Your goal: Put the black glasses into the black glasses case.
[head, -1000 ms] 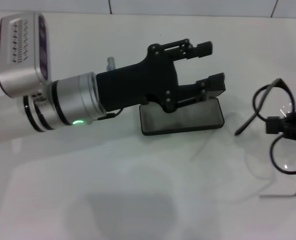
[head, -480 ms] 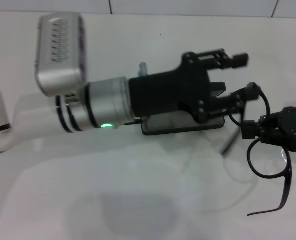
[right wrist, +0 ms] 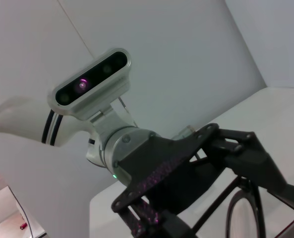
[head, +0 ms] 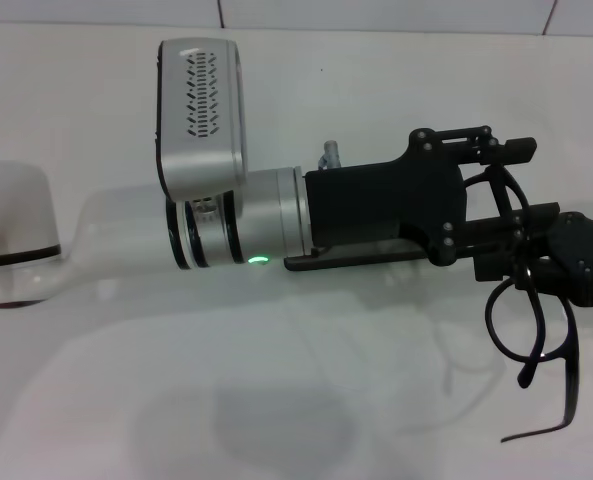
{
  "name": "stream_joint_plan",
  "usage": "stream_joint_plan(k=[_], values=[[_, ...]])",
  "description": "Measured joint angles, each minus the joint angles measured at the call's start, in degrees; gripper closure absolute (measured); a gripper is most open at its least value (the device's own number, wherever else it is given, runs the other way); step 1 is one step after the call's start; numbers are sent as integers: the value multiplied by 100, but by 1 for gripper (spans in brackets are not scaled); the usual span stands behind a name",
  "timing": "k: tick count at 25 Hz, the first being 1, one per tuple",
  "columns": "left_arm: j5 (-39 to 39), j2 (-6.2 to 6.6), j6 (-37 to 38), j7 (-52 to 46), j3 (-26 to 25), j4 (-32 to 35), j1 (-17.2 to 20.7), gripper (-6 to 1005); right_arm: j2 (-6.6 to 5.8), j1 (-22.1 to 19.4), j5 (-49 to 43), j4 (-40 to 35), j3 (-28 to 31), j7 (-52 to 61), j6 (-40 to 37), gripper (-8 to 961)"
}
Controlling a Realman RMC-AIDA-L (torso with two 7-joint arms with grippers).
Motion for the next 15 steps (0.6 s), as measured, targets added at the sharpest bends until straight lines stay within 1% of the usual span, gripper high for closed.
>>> stream_joint_plan(k=[6, 12, 15], values=[[-24, 1, -72, 160, 1, 18, 17, 404, 0, -5, 8, 6, 6, 13, -167, 833], [-48, 9, 14, 375, -6, 127, 88, 404, -35, -37, 15, 55, 69, 54, -173, 832], [-49, 23, 318, 572, -15, 162, 200, 404, -41, -54, 20, 63, 118, 65, -84, 831]])
